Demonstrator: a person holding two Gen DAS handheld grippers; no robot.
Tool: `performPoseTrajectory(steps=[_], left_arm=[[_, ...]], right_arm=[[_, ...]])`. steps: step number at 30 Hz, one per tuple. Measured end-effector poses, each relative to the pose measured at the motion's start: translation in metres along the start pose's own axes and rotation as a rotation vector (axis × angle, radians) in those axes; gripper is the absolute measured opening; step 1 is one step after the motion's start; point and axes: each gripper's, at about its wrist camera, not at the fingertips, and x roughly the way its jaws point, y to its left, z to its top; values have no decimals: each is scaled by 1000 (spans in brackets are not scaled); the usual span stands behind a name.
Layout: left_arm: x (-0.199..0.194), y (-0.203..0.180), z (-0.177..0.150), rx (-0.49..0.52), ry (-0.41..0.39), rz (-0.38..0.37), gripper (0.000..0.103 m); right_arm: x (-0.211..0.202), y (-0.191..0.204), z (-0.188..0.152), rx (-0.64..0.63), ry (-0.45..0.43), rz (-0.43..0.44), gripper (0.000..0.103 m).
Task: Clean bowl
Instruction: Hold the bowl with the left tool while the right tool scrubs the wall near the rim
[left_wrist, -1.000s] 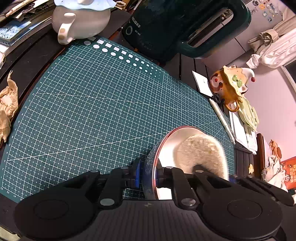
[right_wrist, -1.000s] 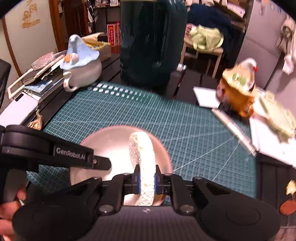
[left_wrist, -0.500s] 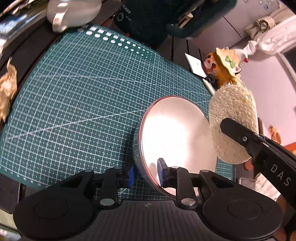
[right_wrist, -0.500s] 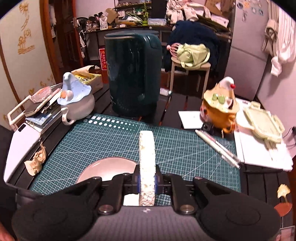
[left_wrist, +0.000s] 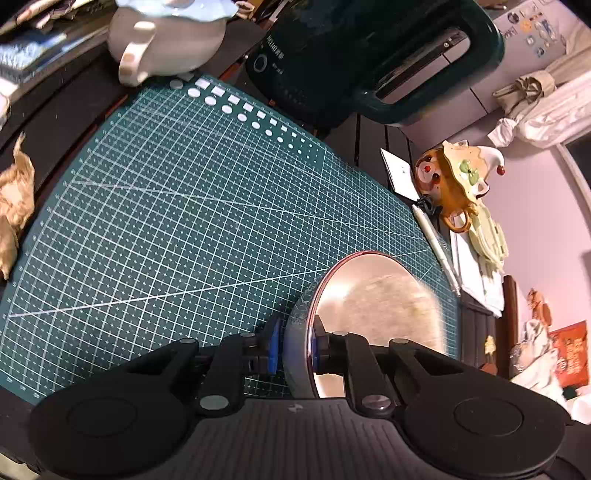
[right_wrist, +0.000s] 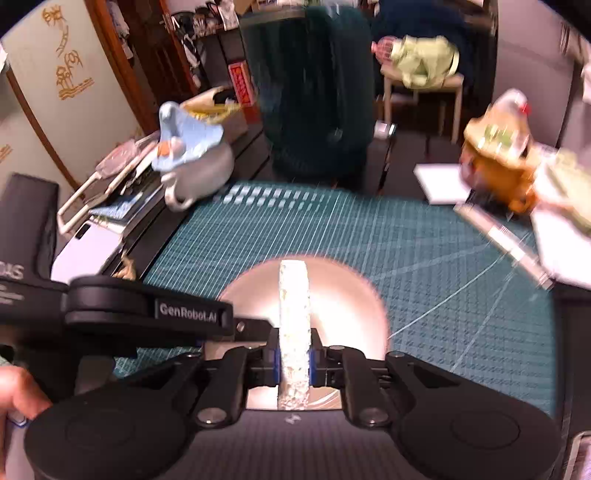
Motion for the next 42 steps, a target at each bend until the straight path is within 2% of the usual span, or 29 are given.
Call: performPoseTrajectory(steps=[4, 10, 13, 17, 19, 22, 27, 31, 33, 35, 39, 42], left_arm=[[1, -2, -2, 8, 12, 3, 15], [0, -2, -3, 16, 13, 7, 15], [0, -2, -3, 17, 13, 7, 15], [1, -5, -1, 12, 17, 13, 15], [2, -6, -1, 16, 16, 16, 15], [1, -5, -2, 16, 16, 18, 15], [2, -5, -2, 19, 18, 20, 16], [4, -6, -2, 27, 18, 23, 16], [6, -6, -1, 21, 20, 18, 17], [5, -4, -2, 20, 21, 18, 17], [5, -2, -3, 14, 23, 16, 17], [4, -1, -3, 13, 22, 15, 17]], right_arm=[[8, 3, -3, -41, 3, -92, 12], [-6, 14, -3, -127, -55, -254, 12], [-23, 13, 1, -129, -104, -272, 12], [-42, 15, 5, -129, -173, -235, 12], [-37, 14, 6, -108, -150, -168, 12], [-19, 10, 6, -64, -70, -95, 11], [2, -3, 4, 6, 6, -66, 12], [4, -4, 4, -18, 2, -119, 11], [-4, 0, 4, -60, -31, -196, 11], [-16, 3, 4, -76, -68, -224, 11], [-38, 6, 7, -88, -137, -225, 11], [-38, 6, 10, -80, -130, -193, 12]])
